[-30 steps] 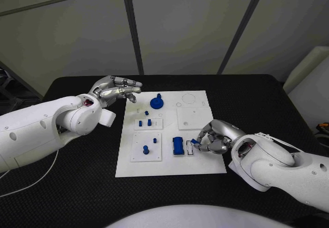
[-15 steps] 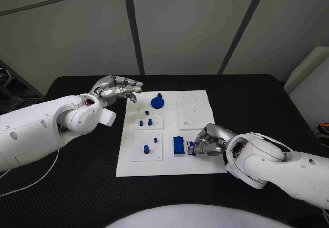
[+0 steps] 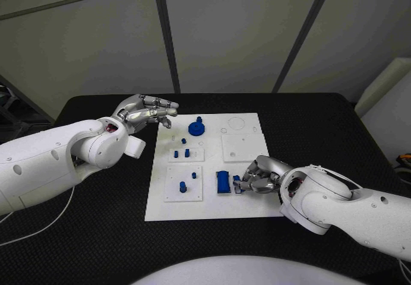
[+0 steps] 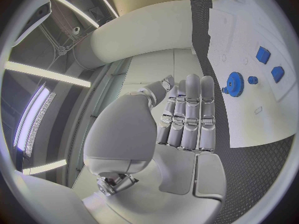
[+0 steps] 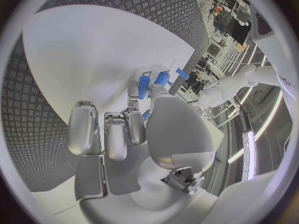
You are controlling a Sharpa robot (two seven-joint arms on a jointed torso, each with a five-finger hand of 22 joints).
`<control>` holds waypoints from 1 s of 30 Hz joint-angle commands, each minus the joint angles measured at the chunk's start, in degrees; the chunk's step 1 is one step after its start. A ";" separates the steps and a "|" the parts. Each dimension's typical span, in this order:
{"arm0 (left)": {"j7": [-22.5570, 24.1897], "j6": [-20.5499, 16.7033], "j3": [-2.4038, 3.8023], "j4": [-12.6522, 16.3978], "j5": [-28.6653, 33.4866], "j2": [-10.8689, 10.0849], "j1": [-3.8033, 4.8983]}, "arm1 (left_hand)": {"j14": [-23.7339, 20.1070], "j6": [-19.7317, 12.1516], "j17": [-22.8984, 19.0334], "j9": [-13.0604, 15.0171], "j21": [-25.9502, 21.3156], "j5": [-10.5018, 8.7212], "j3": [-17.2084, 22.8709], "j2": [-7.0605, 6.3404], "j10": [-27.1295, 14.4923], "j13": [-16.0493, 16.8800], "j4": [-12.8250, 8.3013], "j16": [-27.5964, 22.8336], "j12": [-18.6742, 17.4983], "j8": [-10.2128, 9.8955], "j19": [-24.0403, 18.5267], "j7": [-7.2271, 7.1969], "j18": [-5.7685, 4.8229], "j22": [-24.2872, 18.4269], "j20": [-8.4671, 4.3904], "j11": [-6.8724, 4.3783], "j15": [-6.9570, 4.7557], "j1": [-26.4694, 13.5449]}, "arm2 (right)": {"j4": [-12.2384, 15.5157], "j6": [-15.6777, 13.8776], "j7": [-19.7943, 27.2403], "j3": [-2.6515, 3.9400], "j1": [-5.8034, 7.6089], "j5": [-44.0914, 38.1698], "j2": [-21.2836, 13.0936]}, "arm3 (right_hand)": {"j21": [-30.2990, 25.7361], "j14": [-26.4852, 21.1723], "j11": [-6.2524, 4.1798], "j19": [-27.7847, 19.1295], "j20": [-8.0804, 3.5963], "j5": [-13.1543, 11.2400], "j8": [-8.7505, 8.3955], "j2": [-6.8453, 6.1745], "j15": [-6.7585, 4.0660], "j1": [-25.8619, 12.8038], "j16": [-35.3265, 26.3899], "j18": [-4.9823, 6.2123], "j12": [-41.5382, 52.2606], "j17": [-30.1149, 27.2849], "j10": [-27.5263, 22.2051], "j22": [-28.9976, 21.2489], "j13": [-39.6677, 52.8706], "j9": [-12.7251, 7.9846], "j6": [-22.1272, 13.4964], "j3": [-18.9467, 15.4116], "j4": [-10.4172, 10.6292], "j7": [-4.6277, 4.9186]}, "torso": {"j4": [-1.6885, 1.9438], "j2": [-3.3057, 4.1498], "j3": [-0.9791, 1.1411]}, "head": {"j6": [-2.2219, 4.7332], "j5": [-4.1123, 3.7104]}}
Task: Assemble the parts on the task board
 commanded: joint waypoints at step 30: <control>-0.23 0.95 0.04 -0.22 0.09 0.20 0.07 | -0.50 -0.34 -0.09 -0.03 -0.02 0.14 -0.08 0.37 -0.47 -0.10 -0.15 0.17 -0.02 -0.38 -0.21 0.16 -0.67 0.06 -0.03 -0.11 0.07 0.00 | 1.58 -1.31 0.69 -0.03 0.00 -0.44 -1.49 | 0.21 5.96 0.19 0.20 0.05 -9.73 0.39 1.37 -0.25 -6.55 0.16 -0.92 0.51 15.05 1.22 0.79 7.03 1.05 0.27 -5.43 0.15 0.19 | -0.02 -0.04 0.04 | -0.01 -0.15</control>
